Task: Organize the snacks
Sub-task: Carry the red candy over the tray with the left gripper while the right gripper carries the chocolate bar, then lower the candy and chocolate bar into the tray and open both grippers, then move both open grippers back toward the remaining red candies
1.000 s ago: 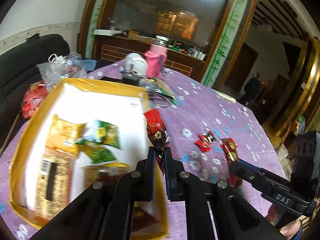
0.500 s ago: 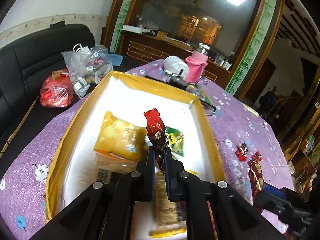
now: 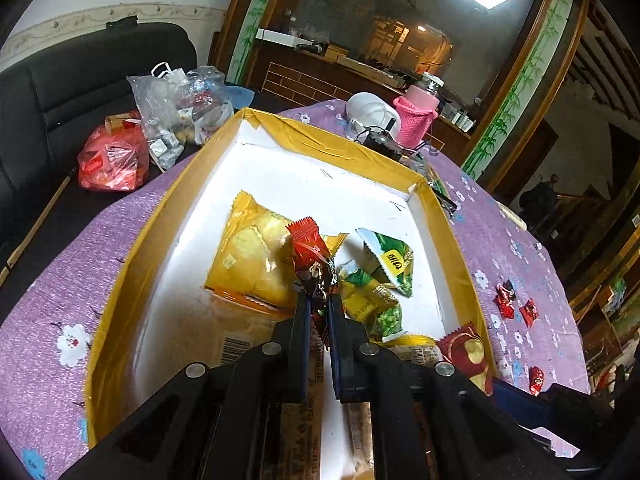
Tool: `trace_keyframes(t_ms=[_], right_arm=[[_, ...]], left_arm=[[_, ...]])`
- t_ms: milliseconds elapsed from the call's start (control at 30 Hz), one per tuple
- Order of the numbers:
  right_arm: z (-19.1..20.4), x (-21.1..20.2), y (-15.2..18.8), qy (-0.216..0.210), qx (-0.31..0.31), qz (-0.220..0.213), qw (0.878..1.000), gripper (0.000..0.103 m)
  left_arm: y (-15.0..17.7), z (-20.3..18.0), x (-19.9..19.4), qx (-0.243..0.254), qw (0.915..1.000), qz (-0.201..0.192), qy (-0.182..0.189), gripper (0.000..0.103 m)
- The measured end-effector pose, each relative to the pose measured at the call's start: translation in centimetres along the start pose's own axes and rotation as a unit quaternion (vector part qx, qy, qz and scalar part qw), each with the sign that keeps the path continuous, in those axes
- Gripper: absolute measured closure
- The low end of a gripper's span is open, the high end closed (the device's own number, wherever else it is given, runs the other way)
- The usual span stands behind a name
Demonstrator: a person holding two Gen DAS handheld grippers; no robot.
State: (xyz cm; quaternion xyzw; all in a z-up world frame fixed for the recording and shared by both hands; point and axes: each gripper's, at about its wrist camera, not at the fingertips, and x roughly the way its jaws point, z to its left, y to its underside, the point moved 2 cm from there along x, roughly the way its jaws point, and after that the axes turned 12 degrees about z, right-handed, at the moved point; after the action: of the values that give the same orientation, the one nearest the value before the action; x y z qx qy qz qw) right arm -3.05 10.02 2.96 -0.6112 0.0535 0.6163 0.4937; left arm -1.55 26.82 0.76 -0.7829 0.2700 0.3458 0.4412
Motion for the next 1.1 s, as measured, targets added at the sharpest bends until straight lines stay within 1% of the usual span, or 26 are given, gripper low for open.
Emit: trace_keyframes(t_ms=[100, 233, 333, 433, 567, 667, 700, 767, 833, 900, 1000, 1067, 1100], right_arm=[[0.0, 0.4, -0.1, 0.009, 0.000, -0.005, 1.000, 0.077], [0.0, 1.0, 0.0, 0.043, -0.010, -0.009, 0.999, 0.077], [0.0, 1.0, 0.2, 0.049, -0.015, -0.010, 0.999, 0.077], [0.3, 0.4, 0.1, 0.040, -0.019, -0.015, 0.999, 0.077], [0.6, -0.6, 0.2, 0.040, -0.022, -0.026, 0.999, 0.064], [0.8, -1.6, 0.3, 0.036, -0.025, -0.033, 0.999, 0.059], [0.9, -2.0, 0.4, 0.037, -0.024, -0.036, 0.998, 0.058], [1.0, -2.6, 0.6, 0.036, -0.025, -0.039, 0.998, 0.058], [1.0, -3.3, 0.9, 0.035, -0.025, -0.045, 0.998, 0.058], [0.9, -4.0, 1.1, 0.035, -0.022, -0.050, 0.998, 0.057], [0.6, -5.0, 1.5, 0.028, -0.015, -0.060, 0.998, 0.055], [0.4, -5.7, 1.7, 0.022, -0.011, -0.065, 0.998, 0.055], [0.3, -6.1, 1.8, 0.022, -0.009, -0.068, 0.997, 0.055]], left_arm=[[0.0, 0.0, -0.1, -0.002, 1.0000, -0.006, 0.004, 0.096], [-0.2, 0.3, -0.1, -0.011, 0.9998, -0.008, 0.016, 0.096], [-0.2, 0.2, -0.3, -0.009, 0.9998, -0.013, 0.013, 0.096], [-0.2, 0.3, -0.5, -0.010, 0.9997, -0.018, 0.014, 0.096], [-0.2, 0.3, -0.6, -0.008, 0.9997, -0.021, 0.012, 0.096], [-0.2, 0.2, -0.6, -0.009, 0.9997, -0.020, 0.011, 0.095], [-0.2, 0.2, -0.5, -0.010, 0.9997, -0.019, 0.009, 0.093], [-0.1, 0.1, -0.5, -0.010, 0.9998, -0.018, 0.006, 0.085], [-0.1, 0.0, -0.7, -0.010, 0.9997, -0.020, 0.003, 0.067], [0.0, -0.2, -1.1, -0.009, 0.9996, -0.027, 0.000, 0.058], [0.2, -0.5, -1.6, -0.005, 0.9995, -0.030, -0.004, 0.055], [0.2, -0.6, -1.9, -0.005, 0.9996, -0.027, -0.004, 0.052], [0.3, -0.7, -2.1, -0.007, 0.9996, -0.027, -0.005, 0.048]])
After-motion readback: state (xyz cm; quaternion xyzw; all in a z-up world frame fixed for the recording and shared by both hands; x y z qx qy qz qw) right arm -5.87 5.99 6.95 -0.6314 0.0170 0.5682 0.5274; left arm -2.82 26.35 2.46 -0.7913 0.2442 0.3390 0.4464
